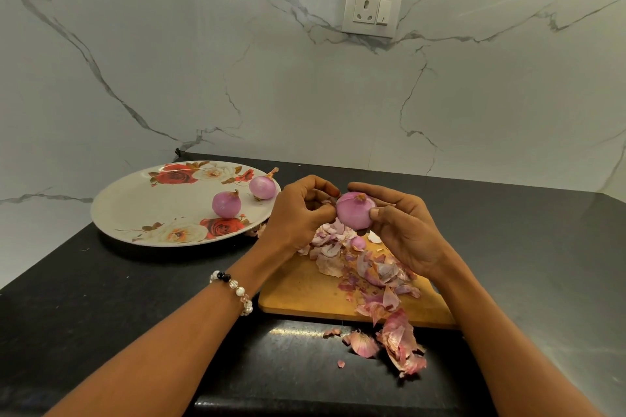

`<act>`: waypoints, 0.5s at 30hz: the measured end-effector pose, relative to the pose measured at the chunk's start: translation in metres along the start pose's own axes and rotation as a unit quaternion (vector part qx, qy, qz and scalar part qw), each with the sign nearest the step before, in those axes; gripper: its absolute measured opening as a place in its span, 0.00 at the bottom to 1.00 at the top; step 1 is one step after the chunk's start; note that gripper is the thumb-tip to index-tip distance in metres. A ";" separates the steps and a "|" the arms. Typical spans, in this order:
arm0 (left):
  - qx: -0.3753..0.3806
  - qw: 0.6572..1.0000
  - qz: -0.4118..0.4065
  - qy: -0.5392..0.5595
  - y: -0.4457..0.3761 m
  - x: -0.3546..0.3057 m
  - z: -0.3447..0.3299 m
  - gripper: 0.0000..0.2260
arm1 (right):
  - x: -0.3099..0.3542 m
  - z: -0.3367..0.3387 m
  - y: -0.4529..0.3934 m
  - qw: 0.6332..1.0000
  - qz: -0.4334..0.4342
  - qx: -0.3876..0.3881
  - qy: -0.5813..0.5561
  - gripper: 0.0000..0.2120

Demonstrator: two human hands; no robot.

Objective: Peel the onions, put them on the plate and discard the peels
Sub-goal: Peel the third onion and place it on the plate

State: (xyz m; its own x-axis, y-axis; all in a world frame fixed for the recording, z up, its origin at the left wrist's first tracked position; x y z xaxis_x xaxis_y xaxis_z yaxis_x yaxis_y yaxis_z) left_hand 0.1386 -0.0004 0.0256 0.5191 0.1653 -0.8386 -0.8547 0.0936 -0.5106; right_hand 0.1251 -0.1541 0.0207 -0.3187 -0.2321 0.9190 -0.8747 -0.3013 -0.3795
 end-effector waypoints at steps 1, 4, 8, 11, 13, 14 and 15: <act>-0.003 1.000 0.001 0.006 0.000 0.000 0.000 0.11 | 0.000 -0.001 0.000 1.000 0.002 0.006 -0.012 0.15; -0.007 0.998 0.021 0.059 0.000 0.001 -0.003 0.11 | 0.001 -0.001 -0.001 0.999 0.004 0.012 -0.041 0.14; 0.005 0.995 0.034 0.097 0.000 -0.002 -0.008 0.11 | 0.001 0.002 -0.002 0.997 -0.009 0.003 -0.083 0.18; 0.014 0.992 0.042 0.117 0.001 -0.004 -0.009 0.12 | 0.001 0.001 0.000 0.995 -0.019 0.005 -0.097 0.19; 0.015 0.990 0.052 0.129 0.003 -0.004 -0.009 0.12 | 0.001 -0.001 0.000 0.994 -0.027 0.009 -0.104 0.19; 0.017 0.990 0.056 0.131 0.004 -0.003 -0.009 0.12 | 0.000 -0.001 0.001 0.994 -0.030 0.010 -0.105 0.19; 0.018 0.989 0.058 0.132 0.004 -0.003 -0.009 0.13 | 0.000 -0.001 0.001 0.994 -0.032 0.010 -0.105 0.19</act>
State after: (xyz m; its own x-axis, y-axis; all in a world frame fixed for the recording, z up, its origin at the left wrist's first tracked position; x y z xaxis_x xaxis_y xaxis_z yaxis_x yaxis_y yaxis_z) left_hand 0.1340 -0.0098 0.0240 0.3960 -0.0844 -0.9144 -0.9061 0.1253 -0.4040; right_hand 0.1240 -0.1533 0.0204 -0.1787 -0.3990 0.8994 -0.8827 -0.3389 -0.3257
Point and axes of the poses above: each hand's wrist, its own y-axis away from the middle knuckle, its own z-axis out of the back of the hand, x = y × z, the point moved 8 cm from there along -y, towards the middle knuckle, and after that the axes turned 4 degrees about y, right-handed, at the moved point
